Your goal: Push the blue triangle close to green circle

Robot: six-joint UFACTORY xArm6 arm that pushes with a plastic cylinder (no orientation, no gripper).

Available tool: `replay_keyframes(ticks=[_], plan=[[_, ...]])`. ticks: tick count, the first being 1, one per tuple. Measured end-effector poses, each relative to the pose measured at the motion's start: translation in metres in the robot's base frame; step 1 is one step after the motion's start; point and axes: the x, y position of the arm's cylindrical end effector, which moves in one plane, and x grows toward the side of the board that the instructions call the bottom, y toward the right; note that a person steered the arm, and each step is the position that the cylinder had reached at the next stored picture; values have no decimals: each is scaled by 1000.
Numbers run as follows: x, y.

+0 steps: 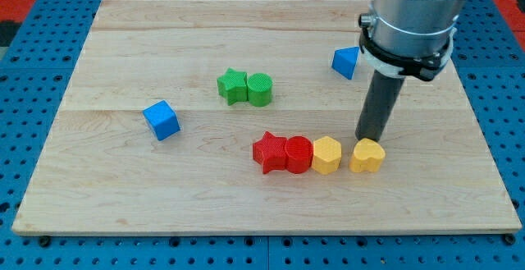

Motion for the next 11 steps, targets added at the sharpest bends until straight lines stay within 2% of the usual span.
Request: replay_keyframes(ticks=[2,4,6,7,8,9,10,11], plan=[[-1,7],[-49,63],[-94,61],[-132,61],[-156,23],[-158,-41],[-134,-108],[-124,-130]])
